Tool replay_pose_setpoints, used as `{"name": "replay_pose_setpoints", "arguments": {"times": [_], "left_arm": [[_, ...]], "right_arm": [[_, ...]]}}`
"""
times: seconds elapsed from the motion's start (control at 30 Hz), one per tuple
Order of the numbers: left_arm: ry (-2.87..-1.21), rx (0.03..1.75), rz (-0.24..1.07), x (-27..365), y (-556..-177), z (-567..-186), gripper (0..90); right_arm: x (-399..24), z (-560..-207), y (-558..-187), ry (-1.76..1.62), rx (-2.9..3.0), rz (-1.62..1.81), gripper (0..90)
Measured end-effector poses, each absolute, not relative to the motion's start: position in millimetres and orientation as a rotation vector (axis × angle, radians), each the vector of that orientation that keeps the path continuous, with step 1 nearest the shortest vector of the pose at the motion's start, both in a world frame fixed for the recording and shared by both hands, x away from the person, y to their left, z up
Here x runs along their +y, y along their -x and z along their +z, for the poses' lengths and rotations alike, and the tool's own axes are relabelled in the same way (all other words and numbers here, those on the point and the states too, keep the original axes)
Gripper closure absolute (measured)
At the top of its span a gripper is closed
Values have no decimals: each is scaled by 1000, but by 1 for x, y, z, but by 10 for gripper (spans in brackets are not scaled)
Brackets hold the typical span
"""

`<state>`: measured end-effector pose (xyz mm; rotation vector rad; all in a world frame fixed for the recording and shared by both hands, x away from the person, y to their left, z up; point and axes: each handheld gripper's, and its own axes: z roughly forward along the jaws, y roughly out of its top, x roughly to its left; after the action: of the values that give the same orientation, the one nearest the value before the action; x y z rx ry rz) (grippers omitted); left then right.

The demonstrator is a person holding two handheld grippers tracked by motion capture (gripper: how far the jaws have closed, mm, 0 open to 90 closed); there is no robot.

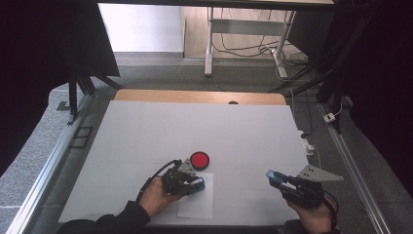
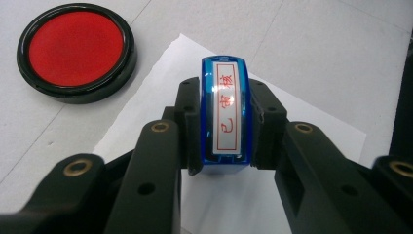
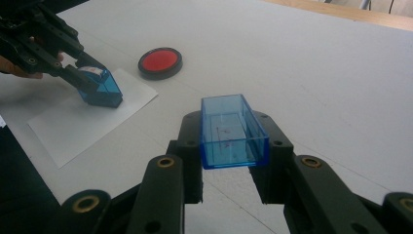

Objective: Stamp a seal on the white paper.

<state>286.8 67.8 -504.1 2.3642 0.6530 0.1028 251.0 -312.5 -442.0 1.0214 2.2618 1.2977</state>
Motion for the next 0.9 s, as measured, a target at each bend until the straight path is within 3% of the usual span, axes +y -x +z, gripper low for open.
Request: {"name": "replay_pose_setpoints", "arguments": {"times": [0.9], "left_arm": [[-2229,666,23,88,-293,-484,694]], "right_arm": [[-313,-442,-251,-1018,2264,1298,685]]}}
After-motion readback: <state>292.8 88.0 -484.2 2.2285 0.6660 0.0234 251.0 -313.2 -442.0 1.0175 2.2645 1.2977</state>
